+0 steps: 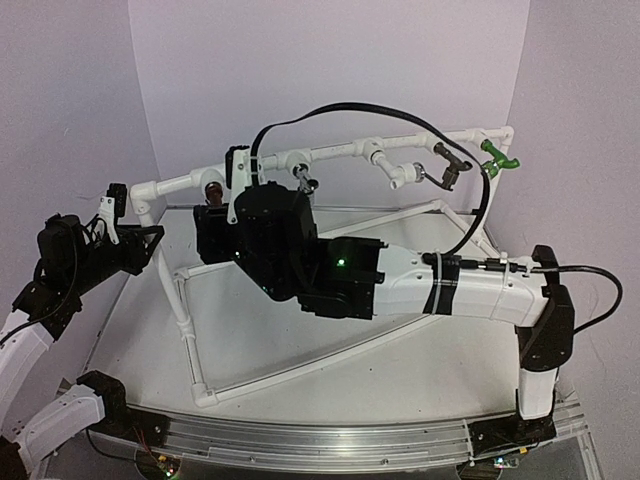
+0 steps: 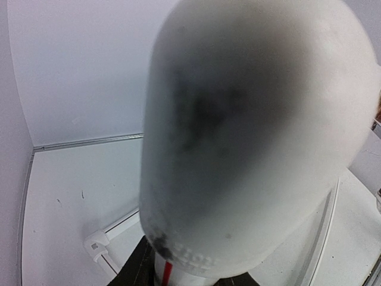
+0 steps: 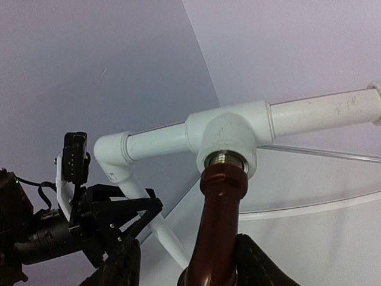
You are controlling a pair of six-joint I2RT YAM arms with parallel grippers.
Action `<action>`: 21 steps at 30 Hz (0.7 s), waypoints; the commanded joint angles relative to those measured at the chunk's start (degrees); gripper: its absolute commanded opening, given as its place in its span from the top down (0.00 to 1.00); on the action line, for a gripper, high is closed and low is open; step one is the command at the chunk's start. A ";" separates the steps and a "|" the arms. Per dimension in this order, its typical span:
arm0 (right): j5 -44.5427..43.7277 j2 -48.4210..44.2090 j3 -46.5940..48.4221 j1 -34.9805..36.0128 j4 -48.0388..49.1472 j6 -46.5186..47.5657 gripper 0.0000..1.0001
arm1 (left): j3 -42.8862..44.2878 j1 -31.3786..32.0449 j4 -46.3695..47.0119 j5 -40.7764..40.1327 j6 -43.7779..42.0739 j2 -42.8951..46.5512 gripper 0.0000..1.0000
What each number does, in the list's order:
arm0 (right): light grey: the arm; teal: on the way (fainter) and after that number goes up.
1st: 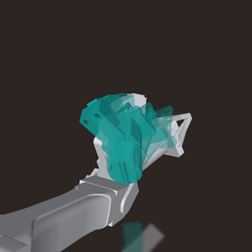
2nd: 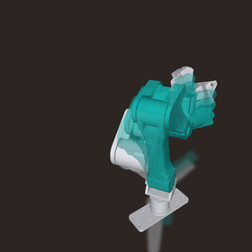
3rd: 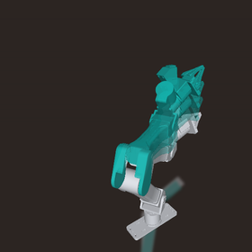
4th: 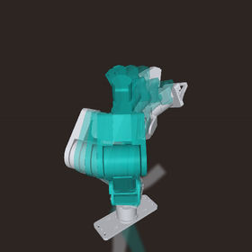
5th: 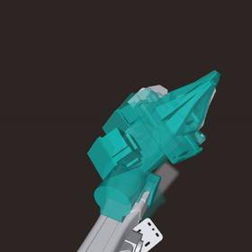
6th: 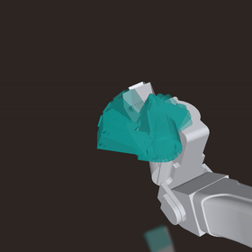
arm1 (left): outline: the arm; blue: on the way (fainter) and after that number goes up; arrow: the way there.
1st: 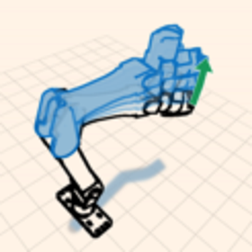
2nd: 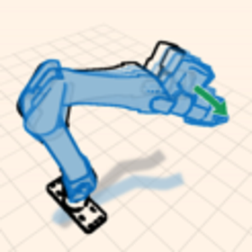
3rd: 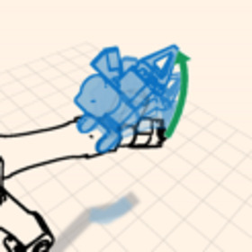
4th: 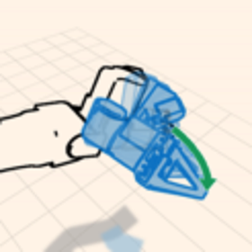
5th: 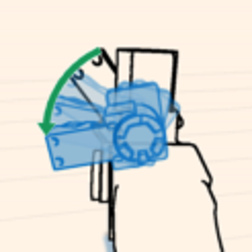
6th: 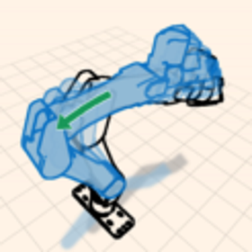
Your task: Install the water faucets
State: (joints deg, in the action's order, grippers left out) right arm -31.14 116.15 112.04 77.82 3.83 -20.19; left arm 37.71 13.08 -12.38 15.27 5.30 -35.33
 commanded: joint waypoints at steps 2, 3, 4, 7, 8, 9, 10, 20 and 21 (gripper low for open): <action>-5.59 2.93 6.22 -0.30 1.58 0.40 0.58 | 0.08 1.43 -3.09 6.66 5.47 -1.11 0.99; -6.16 3.35 7.07 -0.30 1.61 0.64 0.61 | 0.05 1.42 -3.10 6.77 5.48 -1.15 0.99; -6.48 3.80 7.81 -0.30 1.68 0.80 0.65 | 0.05 1.44 -3.09 6.83 5.48 -1.13 0.99; -7.75 5.22 10.04 -0.30 1.97 1.42 0.72 | 0.07 1.43 -3.09 7.14 5.51 -1.10 0.99; -8.34 5.82 10.65 -0.30 1.98 1.62 0.73 | 0.06 1.44 -3.09 7.31 5.51 -1.16 0.99; -8.71 6.16 11.10 -0.30 1.97 1.91 0.73 | 0.05 1.47 -3.09 7.44 5.49 -1.09 0.99; -8.83 6.31 11.38 -0.30 1.97 2.23 0.72 | 0.07 1.47 -3.09 7.54 5.48 -1.05 0.99; -8.66 6.17 10.29 -0.30 0.35 0.88 0.73 | 0.05 1.42 -3.10 8.11 5.42 -0.71 0.99; -9.00 6.70 11.10 -0.30 0.38 0.97 0.75 | 0.07 1.45 -3.10 8.20 5.42 -0.72 0.99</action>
State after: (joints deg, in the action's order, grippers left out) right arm -38.69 121.93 120.77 77.54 3.39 -18.56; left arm 37.71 13.08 -12.36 15.40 5.26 -35.38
